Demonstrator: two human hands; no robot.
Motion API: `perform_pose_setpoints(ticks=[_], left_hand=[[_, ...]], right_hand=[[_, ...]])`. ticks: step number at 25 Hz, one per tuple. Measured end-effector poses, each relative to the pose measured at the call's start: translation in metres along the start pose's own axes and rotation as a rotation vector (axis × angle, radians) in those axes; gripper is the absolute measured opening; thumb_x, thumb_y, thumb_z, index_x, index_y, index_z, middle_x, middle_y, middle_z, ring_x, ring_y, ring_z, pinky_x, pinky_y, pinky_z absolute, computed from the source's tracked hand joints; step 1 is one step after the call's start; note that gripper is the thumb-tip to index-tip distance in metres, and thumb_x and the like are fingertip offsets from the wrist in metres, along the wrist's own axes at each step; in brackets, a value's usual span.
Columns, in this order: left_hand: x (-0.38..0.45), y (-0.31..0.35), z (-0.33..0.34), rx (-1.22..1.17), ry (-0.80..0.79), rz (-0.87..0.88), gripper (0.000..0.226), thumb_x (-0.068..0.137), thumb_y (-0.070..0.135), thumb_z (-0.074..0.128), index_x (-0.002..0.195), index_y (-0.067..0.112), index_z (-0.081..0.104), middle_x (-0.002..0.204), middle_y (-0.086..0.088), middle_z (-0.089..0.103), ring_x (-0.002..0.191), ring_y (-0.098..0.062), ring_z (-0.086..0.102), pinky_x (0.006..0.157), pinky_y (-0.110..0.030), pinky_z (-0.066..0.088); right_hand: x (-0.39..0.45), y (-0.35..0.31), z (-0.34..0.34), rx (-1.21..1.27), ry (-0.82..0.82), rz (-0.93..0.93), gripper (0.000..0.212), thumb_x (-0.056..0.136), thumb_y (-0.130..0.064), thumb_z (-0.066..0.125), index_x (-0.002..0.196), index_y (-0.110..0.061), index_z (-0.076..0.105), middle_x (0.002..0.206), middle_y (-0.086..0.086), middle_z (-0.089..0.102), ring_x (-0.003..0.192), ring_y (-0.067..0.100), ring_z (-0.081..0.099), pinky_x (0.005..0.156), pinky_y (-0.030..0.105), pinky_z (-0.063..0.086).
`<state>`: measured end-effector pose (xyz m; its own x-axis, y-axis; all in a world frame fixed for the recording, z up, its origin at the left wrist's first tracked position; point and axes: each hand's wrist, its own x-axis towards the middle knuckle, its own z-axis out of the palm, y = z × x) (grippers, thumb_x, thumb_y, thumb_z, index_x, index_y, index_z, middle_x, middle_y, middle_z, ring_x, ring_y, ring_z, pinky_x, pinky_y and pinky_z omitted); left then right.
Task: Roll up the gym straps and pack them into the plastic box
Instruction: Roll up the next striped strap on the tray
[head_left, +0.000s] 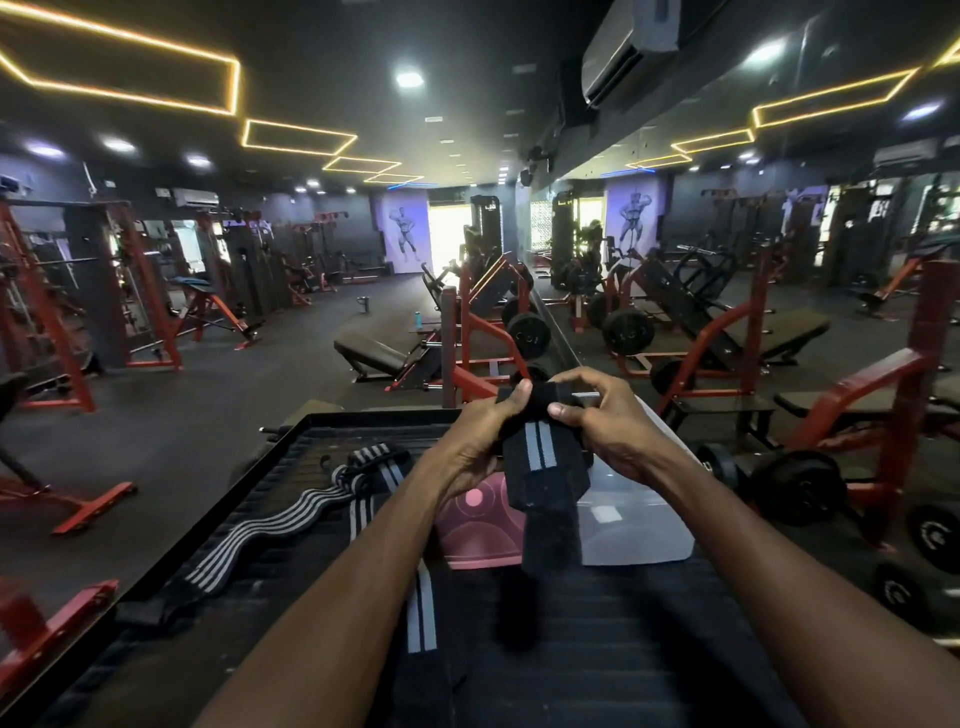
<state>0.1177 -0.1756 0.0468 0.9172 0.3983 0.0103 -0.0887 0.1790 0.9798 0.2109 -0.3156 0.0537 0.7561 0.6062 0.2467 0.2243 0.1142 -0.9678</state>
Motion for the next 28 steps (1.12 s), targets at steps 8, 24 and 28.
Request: perform_pose_setpoints(ticks=[8,24,28], left_hand=[[0.006,0.004,-0.023,0.111,0.051,0.161,0.027,0.091,-0.007,0.057,0.108,0.011,0.067,0.102,-0.015,0.068,0.086,-0.021,0.068,0.067,-0.027,0.056],[-0.001,0.010,-0.039,0.064,-0.032,0.125,0.023,0.095,-0.001,0.056,0.107,0.016,0.065,0.103,-0.014,0.068,0.087,-0.026,0.066,0.061,-0.030,0.054],[-0.003,0.013,-0.035,0.029,-0.101,0.079,0.022,0.091,0.006,0.064,0.111,0.017,0.063,0.102,-0.015,0.068,0.078,-0.025,0.068,0.053,-0.028,0.051]], right_hand=[[0.000,-0.011,0.022,0.091,-0.086,0.222,0.022,0.095,-0.024,0.065,0.108,-0.006,0.065,0.092,0.019,0.068,0.067,0.027,0.066,0.053,0.034,0.054],[-0.016,-0.019,0.044,0.117,-0.017,0.202,0.021,0.095,-0.016,0.066,0.105,0.001,0.061,0.069,0.014,0.063,0.048,0.018,0.055,0.040,0.024,0.047],[-0.010,-0.016,0.035,0.076,0.049,0.080,0.016,0.090,0.004,0.065,0.104,-0.004,0.068,0.086,0.019,0.064,0.060,0.024,0.061,0.052,0.033,0.051]])
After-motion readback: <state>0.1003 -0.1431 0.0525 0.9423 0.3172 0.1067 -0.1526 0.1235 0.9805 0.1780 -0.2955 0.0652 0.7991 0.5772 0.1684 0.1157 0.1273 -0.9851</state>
